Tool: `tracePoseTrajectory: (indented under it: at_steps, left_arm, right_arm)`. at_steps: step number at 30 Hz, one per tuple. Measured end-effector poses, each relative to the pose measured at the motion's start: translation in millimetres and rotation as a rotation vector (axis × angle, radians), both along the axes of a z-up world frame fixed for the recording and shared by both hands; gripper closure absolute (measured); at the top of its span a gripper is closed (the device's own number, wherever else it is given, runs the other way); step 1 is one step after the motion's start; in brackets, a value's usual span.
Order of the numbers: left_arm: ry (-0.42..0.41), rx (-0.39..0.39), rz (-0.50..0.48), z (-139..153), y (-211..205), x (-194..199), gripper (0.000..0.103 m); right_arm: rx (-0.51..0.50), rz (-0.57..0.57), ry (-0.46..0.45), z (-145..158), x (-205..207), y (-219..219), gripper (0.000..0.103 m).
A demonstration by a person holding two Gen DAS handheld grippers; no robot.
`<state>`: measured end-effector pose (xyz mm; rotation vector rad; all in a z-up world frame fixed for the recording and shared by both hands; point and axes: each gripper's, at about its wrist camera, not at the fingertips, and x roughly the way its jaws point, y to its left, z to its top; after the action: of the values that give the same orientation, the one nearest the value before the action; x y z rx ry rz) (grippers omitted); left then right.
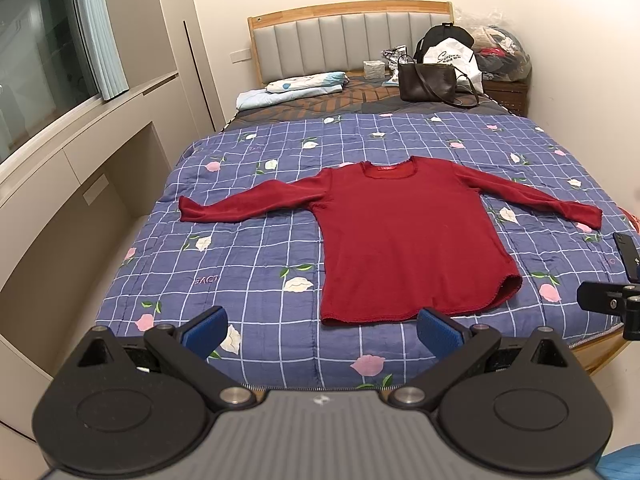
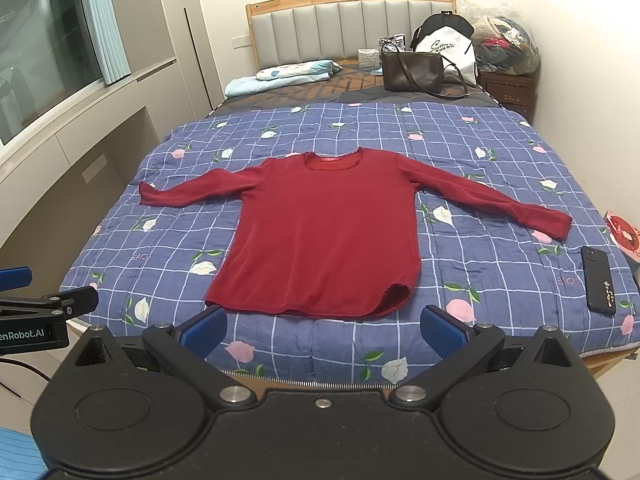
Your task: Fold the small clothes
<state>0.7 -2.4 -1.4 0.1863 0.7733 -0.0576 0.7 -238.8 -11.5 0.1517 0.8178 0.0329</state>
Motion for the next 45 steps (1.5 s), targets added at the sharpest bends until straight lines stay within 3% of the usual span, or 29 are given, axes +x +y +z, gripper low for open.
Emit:
tracePoseTrajectory:
  at_steps: [38,41,45]
  left_arm:
    - [0.039,-0.006,-0.005,-10.6,6.6,21.3,0.000]
    - [0.045,-0.003,-0.003,-12.8,7.1,27.0,0.000]
    - [0.065,0.062,0.015,-18.0,-0.9,41.7,0.000]
  right_arm:
    - [-0.005,-0.019,0.021,-8.0,14.5,5.9,0.000]
    - [-0.028,-0.035,0.052,-10.6,23.4,7.4,0.000]
    - [-0.097,-0.087,0.141,-20.3,42.5,3.0,0.000]
